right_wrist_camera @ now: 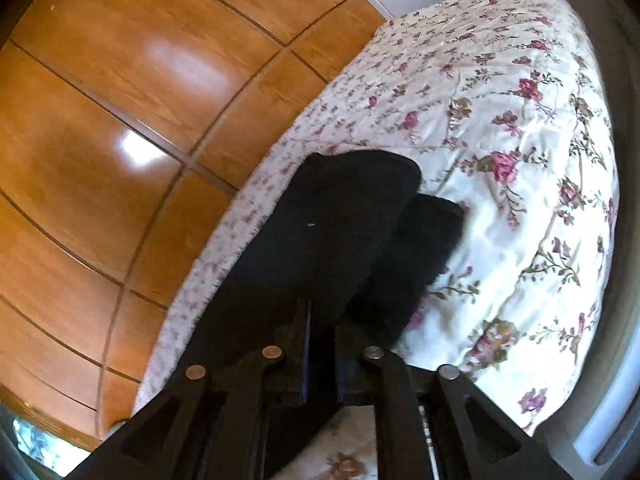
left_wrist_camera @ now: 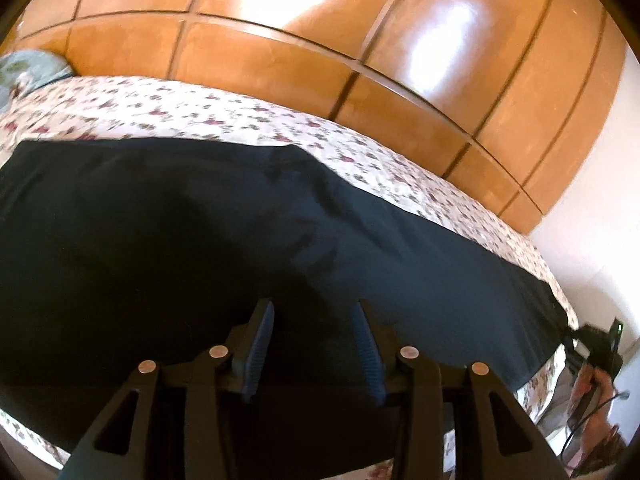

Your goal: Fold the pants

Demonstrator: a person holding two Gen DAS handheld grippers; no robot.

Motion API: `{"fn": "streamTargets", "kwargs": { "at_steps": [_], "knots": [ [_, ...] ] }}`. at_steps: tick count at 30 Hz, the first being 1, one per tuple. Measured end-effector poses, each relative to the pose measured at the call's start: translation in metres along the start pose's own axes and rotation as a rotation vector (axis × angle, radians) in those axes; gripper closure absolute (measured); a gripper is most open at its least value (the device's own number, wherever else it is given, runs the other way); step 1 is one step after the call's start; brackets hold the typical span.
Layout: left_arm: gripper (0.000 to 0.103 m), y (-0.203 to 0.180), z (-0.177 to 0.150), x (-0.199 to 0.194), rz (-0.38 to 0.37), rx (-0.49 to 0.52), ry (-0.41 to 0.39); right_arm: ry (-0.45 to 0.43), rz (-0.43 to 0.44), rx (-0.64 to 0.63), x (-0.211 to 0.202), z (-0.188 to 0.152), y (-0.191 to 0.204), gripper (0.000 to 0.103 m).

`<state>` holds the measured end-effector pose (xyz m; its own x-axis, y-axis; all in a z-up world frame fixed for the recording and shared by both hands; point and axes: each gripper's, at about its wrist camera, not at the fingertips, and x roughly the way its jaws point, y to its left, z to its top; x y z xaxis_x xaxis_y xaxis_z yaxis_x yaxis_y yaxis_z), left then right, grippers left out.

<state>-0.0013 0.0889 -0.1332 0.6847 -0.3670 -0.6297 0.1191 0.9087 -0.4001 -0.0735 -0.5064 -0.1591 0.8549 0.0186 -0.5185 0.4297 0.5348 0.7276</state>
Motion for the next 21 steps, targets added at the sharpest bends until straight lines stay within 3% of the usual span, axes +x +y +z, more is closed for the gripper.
{"fn": "streamTargets", "kwargs": {
  "at_steps": [2, 4, 7, 9, 13, 18, 21],
  "knots": [
    [0.061, -0.013, 0.000, 0.005, -0.030, 0.043, 0.012, 0.029, 0.006, 0.011, 0.005, -0.003, 0.001, 0.078],
    [0.059, -0.027, 0.000, 0.010, -0.051, 0.091, 0.027, 0.039, 0.002, -0.008, 0.008, -0.009, 0.004, 0.078],
    [0.059, -0.048, -0.003, 0.023, -0.054, 0.179, 0.084, 0.038, -0.039, -0.108, 0.008, -0.011, 0.019, 0.094],
    [0.059, -0.057, -0.005, 0.025, -0.054, 0.214, 0.095, 0.017, -0.058, -0.153, 0.002, -0.007, 0.026, 0.095],
    [0.059, -0.054, -0.009, 0.022, -0.087, 0.210, 0.106, -0.020, -0.069, -0.200, -0.020, -0.004, 0.033, 0.095],
    [0.057, -0.050, -0.011, 0.022, -0.104, 0.183, 0.099, 0.051, -0.169, -0.236, 0.002, -0.015, 0.021, 0.094],
    [0.057, -0.049, -0.010, 0.019, -0.110, 0.176, 0.109, 0.004, -0.209, -0.219, -0.007, -0.012, 0.021, 0.083]
  ]
}}
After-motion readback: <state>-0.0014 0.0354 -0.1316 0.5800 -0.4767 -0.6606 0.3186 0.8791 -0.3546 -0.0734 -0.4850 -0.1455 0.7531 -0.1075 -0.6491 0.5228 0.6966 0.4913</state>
